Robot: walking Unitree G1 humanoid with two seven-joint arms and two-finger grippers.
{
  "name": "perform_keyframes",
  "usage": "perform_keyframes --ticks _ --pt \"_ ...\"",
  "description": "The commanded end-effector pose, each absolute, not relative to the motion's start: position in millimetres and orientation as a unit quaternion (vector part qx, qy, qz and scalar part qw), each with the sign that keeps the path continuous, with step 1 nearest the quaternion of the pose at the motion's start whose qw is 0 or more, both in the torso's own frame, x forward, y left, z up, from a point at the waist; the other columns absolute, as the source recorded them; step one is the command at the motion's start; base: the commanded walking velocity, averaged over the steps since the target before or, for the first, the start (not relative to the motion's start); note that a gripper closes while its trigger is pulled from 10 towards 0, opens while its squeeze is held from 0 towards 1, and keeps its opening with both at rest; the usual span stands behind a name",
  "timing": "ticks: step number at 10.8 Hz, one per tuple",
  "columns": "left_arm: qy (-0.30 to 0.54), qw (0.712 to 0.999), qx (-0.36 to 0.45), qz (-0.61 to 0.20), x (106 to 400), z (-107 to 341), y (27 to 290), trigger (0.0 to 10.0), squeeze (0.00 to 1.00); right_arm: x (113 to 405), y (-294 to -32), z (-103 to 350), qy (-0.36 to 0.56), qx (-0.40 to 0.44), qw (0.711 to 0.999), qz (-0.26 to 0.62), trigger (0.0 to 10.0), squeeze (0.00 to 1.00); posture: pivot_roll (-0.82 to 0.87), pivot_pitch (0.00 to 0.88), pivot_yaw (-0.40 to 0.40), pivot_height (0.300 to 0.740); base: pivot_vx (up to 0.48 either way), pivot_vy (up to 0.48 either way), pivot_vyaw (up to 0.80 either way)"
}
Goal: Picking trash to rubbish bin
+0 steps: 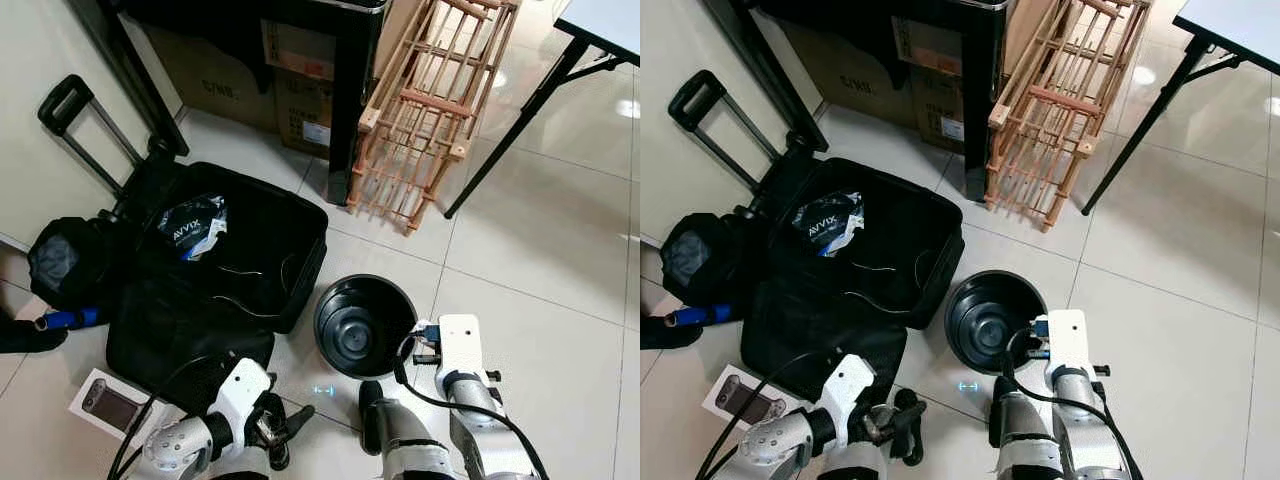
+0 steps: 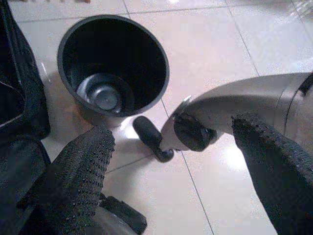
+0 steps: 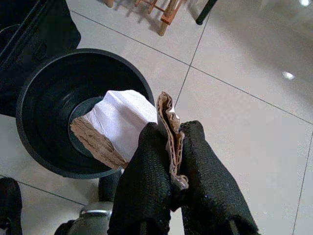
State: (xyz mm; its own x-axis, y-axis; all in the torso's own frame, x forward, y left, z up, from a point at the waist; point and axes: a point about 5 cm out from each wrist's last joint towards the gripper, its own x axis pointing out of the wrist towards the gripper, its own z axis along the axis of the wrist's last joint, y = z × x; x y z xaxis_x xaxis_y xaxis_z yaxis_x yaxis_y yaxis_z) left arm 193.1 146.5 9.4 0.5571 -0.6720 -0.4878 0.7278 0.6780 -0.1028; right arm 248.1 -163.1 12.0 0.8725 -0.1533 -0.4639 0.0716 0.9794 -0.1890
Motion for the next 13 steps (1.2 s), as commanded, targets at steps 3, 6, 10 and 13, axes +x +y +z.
perform_keyframes --ticks 3,6,10,13 --pt "0.291 0.852 0.049 -0.432 173 0 147 10.0 0.00 238 -158 -3 0.283 -0.073 0.956 -0.033 10.0 0.00 0.06 0.380 0.011 0.740 0.000 0.000 0.00" --pt "0.290 0.856 0.047 -0.425 171 2 147 10.0 0.00 246 -147 -15 0.312 -0.083 0.947 0.008 10.0 0.00 0.07 0.399 0.005 0.740 0.000 0.000 0.00" --pt "0.288 0.856 0.043 -0.427 163 10 147 10.0 0.00 268 -139 -18 0.319 -0.115 0.940 0.032 10.0 0.00 0.12 0.446 0.007 0.740 0.000 0.000 0.00" --pt "0.284 0.858 0.056 -0.423 171 14 151 10.0 0.00 276 -138 -21 0.336 -0.141 0.930 0.045 10.0 0.00 0.13 0.459 0.008 0.740 0.000 0.000 0.00"
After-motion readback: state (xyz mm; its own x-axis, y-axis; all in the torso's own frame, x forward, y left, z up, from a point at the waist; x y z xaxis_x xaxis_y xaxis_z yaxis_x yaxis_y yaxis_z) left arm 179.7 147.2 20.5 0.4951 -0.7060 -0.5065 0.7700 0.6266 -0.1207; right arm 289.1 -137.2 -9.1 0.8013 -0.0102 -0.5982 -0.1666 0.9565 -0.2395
